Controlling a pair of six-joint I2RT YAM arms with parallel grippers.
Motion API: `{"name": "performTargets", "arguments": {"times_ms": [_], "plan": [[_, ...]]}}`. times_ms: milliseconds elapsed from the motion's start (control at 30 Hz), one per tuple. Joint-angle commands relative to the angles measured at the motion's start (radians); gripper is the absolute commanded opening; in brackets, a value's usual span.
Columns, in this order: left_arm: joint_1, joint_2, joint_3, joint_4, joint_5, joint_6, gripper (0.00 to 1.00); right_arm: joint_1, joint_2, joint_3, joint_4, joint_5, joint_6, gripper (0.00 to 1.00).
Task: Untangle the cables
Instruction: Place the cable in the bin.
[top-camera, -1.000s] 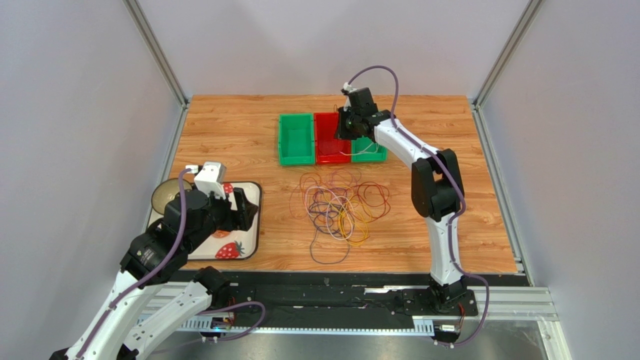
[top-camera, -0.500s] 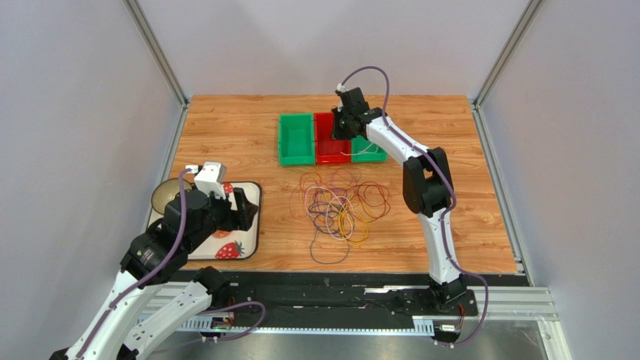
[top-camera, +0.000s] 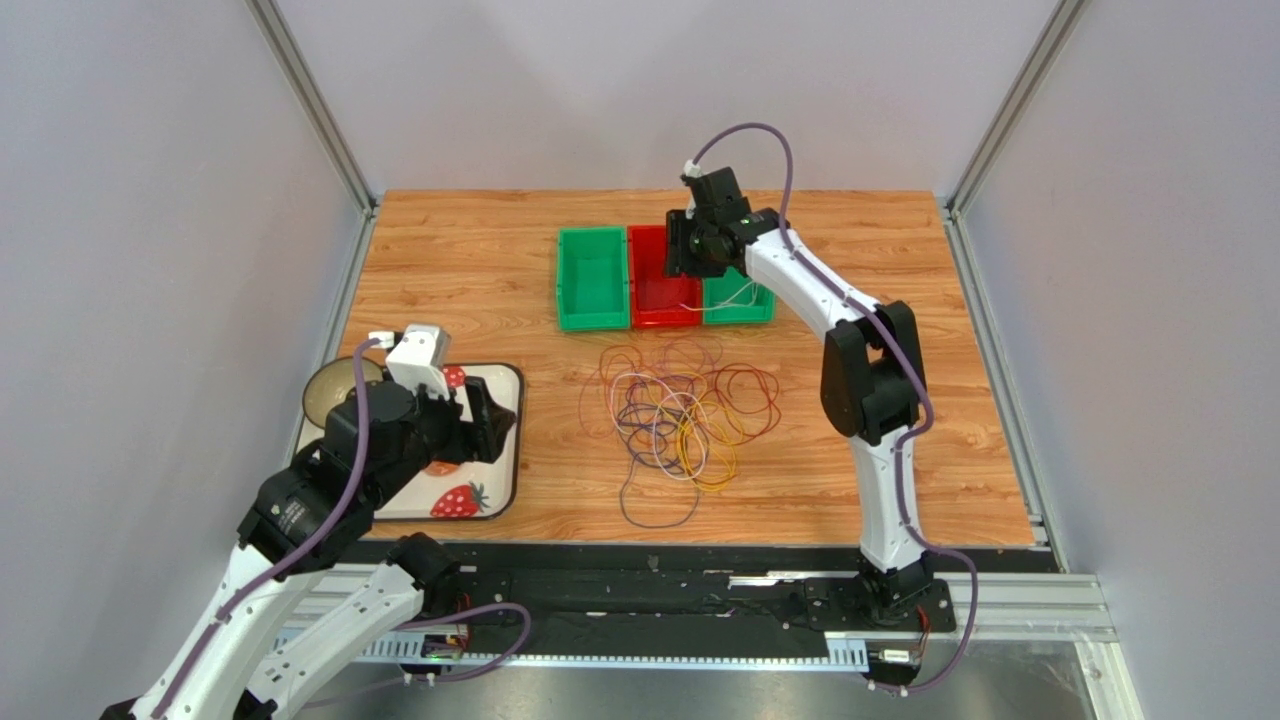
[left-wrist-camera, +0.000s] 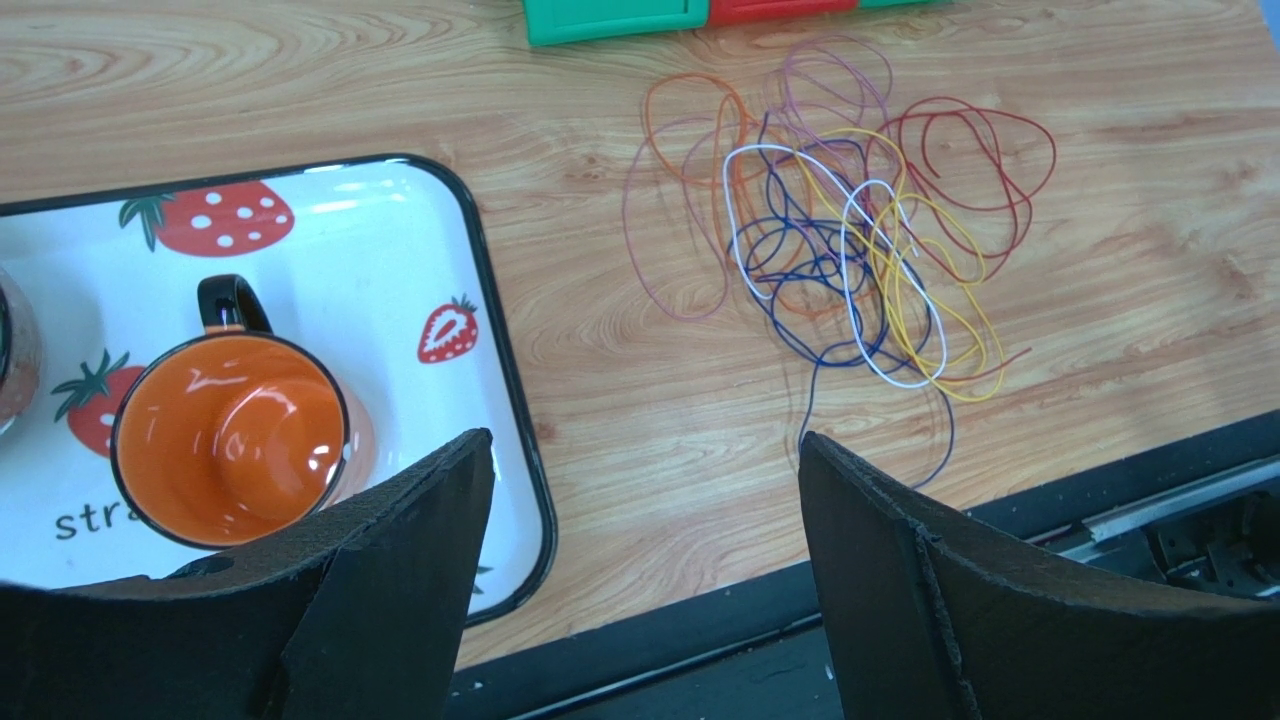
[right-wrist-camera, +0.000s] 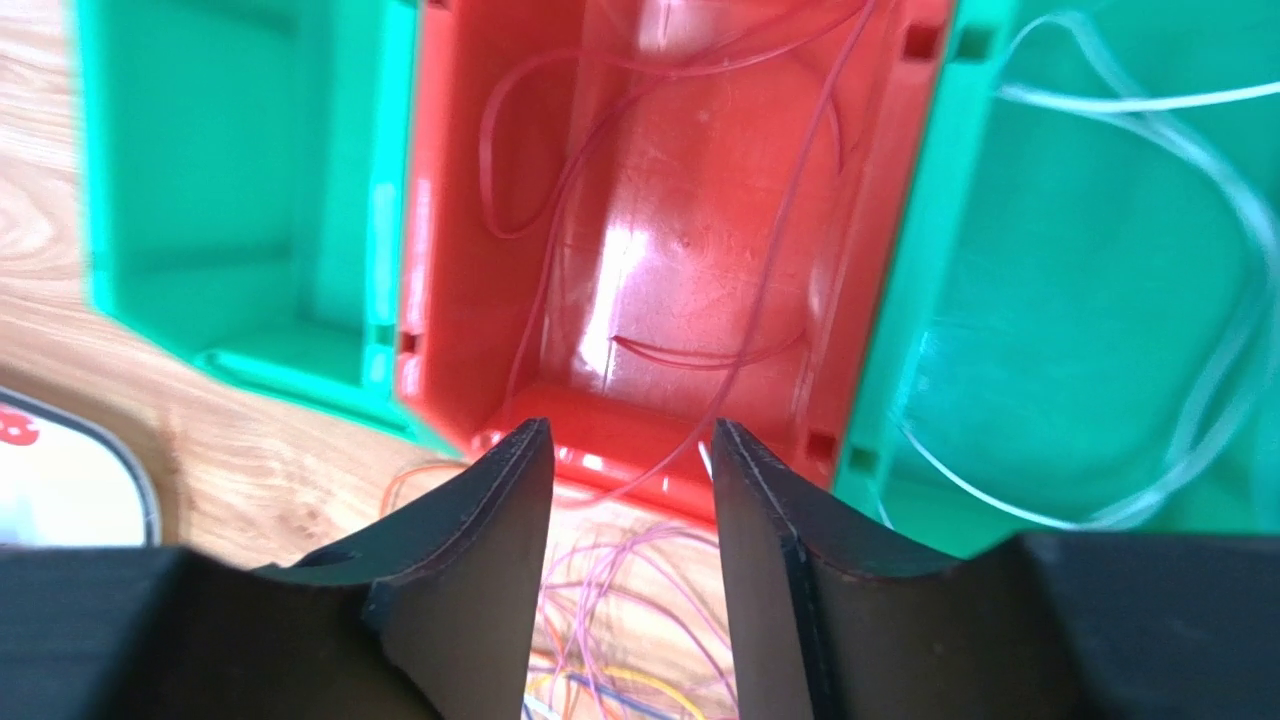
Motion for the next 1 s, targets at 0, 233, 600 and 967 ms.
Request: {"name": "performTargets", "arguments": {"times_ms": [0, 233, 600, 967], "plan": [[0.000, -0.018, 0.003, 0.028, 0.010, 0.012, 0.83, 0.004, -0.145, 0.021, -0.035, 0.069, -0.047, 0.49], [-0.002, -0.019, 0.003, 0.029, 0.013, 0.012, 0.82, 0.003, -0.214, 0.009, -0.026, 0.175, -0.081, 0.51], [0.000, -0.032, 0.001, 0.031, 0.015, 0.011, 0.82, -0.004, -0.104, 0.084, -0.059, 0.106, -0.036, 0.22], [0.000, 0.037, -0.011, 0.055, -0.013, -0.031, 0.82, 0.007, -0.344, -0.327, 0.041, -0.003, 0.052, 0.21]]}}
